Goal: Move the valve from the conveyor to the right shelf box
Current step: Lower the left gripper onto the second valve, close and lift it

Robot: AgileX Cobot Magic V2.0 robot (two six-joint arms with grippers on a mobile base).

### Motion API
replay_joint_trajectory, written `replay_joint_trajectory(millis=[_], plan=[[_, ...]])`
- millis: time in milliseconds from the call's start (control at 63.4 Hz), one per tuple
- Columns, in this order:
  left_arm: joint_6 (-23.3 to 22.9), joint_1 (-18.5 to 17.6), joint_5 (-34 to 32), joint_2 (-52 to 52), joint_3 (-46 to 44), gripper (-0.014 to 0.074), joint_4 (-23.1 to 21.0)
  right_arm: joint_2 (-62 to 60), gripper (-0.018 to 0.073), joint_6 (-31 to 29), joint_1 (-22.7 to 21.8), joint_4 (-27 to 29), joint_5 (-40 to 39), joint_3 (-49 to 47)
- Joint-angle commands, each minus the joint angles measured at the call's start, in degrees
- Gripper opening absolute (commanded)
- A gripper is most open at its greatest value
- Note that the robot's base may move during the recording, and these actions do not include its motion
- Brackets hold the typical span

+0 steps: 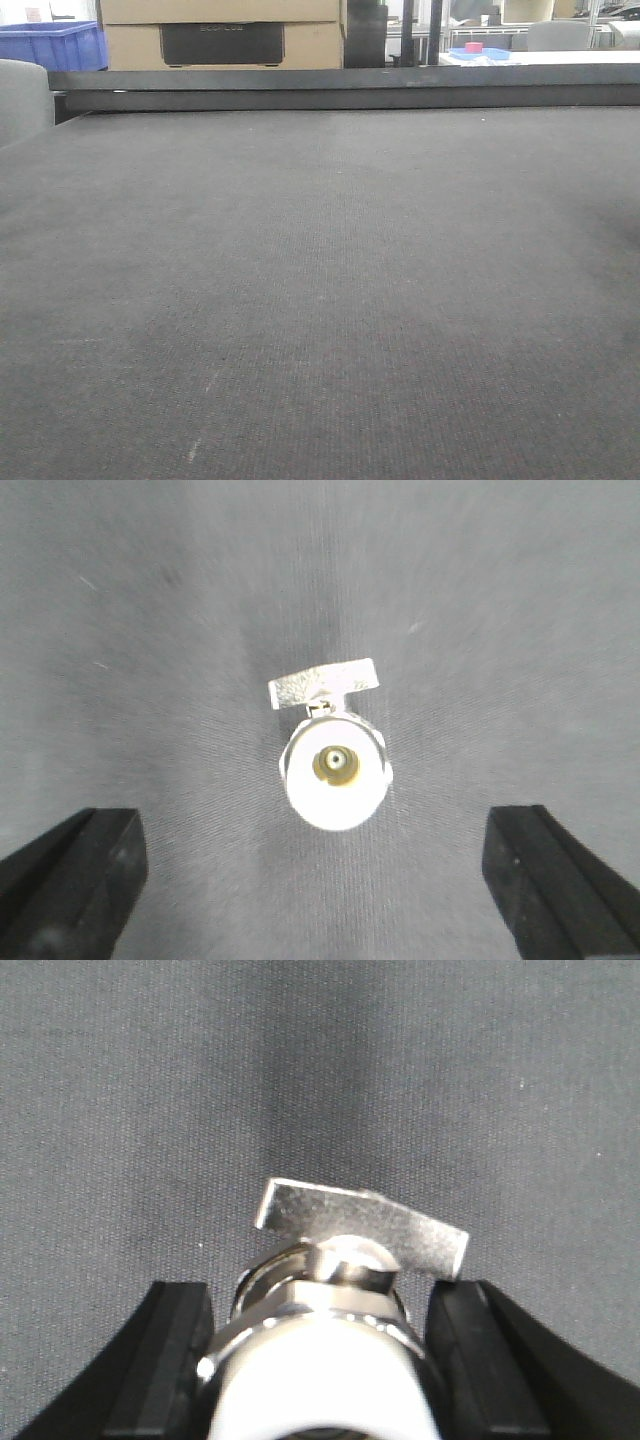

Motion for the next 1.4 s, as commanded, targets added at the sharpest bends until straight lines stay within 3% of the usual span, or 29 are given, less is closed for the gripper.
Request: replay_joint_trajectory(millis=[0, 679, 836, 1026, 1231, 1389], plan=[[0.3, 0.2, -1.4, 2.5, -0.5, 0.0580, -0.5, -1.0, -0.0154, -0.3, 0.0, -0.3, -2.1, -0.3], [0.3, 0.3, -3.2, 9.8, -0.4, 0.0549, -2.8, -1.0, -0.0154, -0.3, 0.0, -0.3, -3.3, -0.3], [0.3, 0.3, -3.0, 9.8, -0.4, 0.0309, -3.4, -1.0, -0.0154, -0.3, 0.0, -0.3, -3.4, -0.3], [0.3, 0.3, -1.3, 9.8, -0.4, -0.0111, -4.1, -1.0, -0.0154, -0.3, 0.0, -0.3, -3.9, -0.3], [0.2, -0.3, 0.0, 8.8, -0.4, -0.0111, -6.9, -1.0, -0.0154, -0.3, 0.0, -0.3, -4.6, -0.3], [-1.6, -3.3, 0.0, 4.7, -0.1, -0.0111, -6.5, -1.0, -0.0154, -0.3, 0.0, -0.3, -5.0, -0.3]])
